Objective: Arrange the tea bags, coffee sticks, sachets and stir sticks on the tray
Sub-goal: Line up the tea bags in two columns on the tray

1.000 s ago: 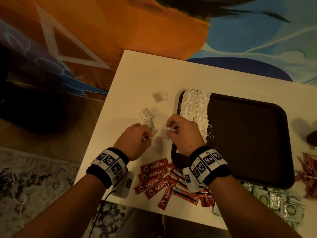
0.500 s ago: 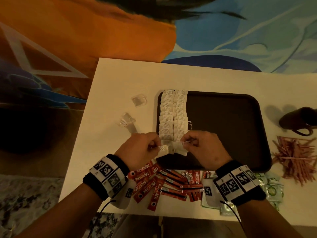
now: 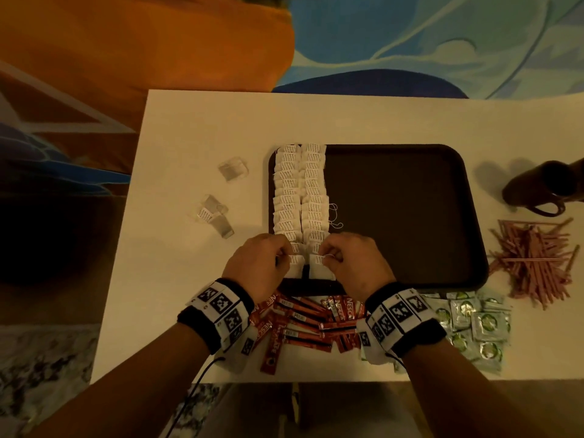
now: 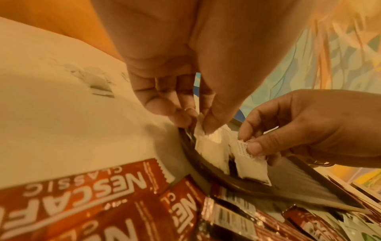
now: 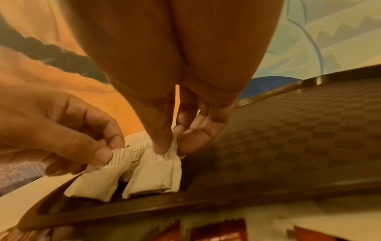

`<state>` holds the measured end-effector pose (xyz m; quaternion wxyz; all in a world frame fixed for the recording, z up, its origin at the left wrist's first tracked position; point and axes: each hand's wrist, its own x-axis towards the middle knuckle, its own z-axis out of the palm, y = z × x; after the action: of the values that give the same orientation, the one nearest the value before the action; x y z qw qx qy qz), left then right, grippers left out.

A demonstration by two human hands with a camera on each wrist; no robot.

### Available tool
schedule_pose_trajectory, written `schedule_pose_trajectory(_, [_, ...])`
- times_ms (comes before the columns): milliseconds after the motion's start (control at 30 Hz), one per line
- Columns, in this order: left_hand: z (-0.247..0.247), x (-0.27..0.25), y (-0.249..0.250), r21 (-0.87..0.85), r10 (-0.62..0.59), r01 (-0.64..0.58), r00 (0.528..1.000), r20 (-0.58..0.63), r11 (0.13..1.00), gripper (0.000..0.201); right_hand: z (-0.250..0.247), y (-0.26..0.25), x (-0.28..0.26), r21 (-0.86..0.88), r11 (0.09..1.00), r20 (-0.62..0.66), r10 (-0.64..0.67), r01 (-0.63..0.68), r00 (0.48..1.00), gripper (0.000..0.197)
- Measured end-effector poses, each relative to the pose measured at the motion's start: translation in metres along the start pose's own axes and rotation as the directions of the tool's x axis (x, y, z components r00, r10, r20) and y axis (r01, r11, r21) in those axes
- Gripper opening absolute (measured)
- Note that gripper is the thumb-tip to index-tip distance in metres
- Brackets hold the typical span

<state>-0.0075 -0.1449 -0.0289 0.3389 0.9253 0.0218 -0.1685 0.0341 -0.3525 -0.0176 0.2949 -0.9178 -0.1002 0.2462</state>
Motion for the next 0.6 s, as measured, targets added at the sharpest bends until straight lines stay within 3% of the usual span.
schedule_pose_trajectory(200, [0.010,-0.005,-0.004,0.049,0.019,-0.015,0.995,-0.094,0.999,0.017,0.007,0.000,-0.001,-0.130,0.991,-0.052,-0.032,0.025,0.998,0.017])
schedule_pose_trajectory(333, [0.014,-0.017,-0.006,0.102,0.131,-0.114,0.976,-0.172,0.988,0.024,0.007,0.004,-0.011,-0.206,0.978,-0.121,-0.071,0.045,0.990,0.023])
schedule_pose_trajectory(600, [0.028,-0.022,-0.010,0.191,0.253,-0.229,0.960,-0.117,0.955,0.020,0.022,0.010,-0.017,-0.137,0.990,0.003,-0.032,0.032,0.999,0.019])
